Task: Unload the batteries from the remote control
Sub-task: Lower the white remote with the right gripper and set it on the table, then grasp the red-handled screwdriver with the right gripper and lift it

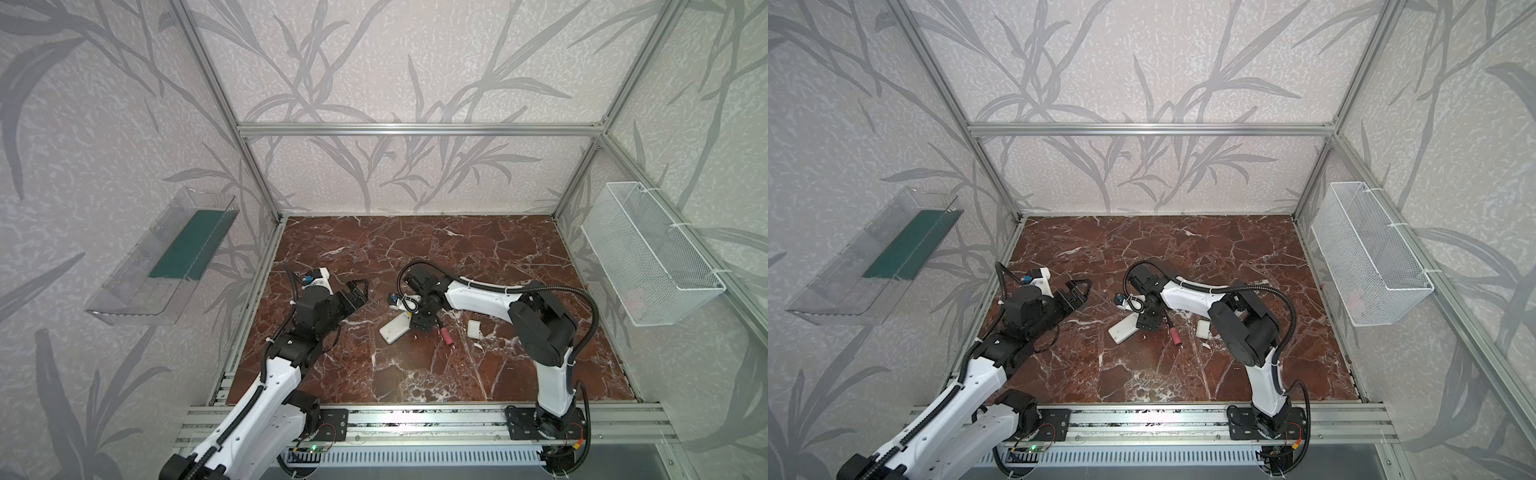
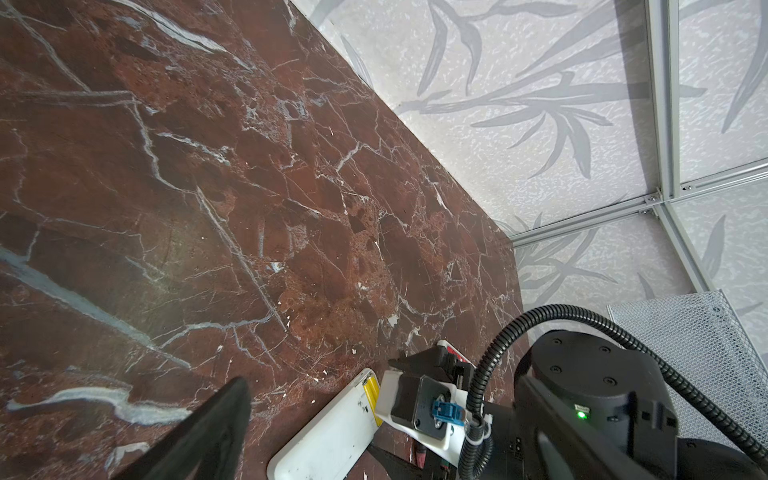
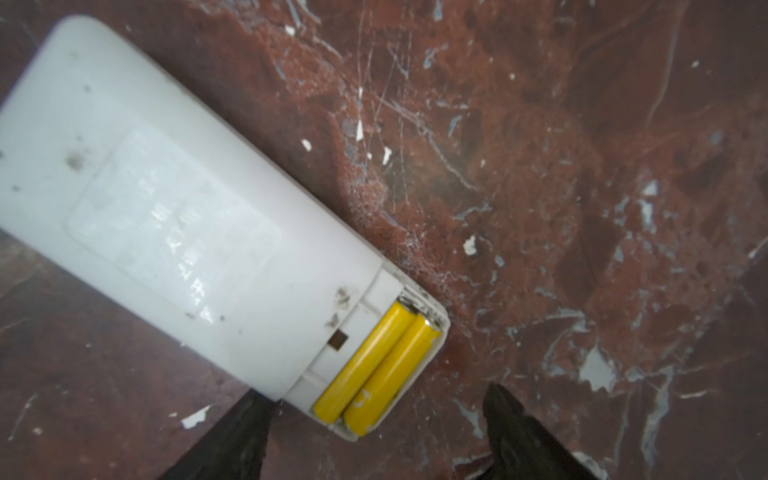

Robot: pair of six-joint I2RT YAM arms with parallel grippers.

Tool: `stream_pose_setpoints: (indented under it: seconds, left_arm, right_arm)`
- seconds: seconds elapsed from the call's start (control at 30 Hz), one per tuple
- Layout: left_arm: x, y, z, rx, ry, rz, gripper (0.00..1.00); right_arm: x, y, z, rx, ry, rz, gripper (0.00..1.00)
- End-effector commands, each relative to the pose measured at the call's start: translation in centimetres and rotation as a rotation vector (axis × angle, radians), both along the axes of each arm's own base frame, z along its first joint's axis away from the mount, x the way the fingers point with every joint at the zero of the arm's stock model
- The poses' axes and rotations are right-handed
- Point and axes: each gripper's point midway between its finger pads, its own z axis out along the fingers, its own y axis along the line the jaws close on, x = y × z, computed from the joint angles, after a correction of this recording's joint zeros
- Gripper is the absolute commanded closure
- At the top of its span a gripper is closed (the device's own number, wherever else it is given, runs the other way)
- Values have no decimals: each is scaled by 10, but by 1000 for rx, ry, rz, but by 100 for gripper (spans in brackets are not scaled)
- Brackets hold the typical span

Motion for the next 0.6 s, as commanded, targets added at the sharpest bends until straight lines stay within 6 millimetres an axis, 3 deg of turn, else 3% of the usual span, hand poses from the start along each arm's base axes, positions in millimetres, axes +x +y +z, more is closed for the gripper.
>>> stream_pose_setpoints:
  seconds: [0.0, 0.3, 0.43, 0.57]
  left_arm:
    - [3, -2, 13, -9, -31, -9, 0]
    - [7, -13, 10, -21, -25, -67, 1]
    - [8, -18, 10, -28, -21, -88, 2]
    - [9, -20, 8, -22, -15, -102, 2]
  right_arm:
    - [-11, -5, 16, 68, 23, -55, 20]
    - [-22, -27, 57, 296, 2, -391, 20]
    - [-24, -52, 59, 330, -21, -582, 26]
    - [-32, -78, 48, 337, -36, -728, 33]
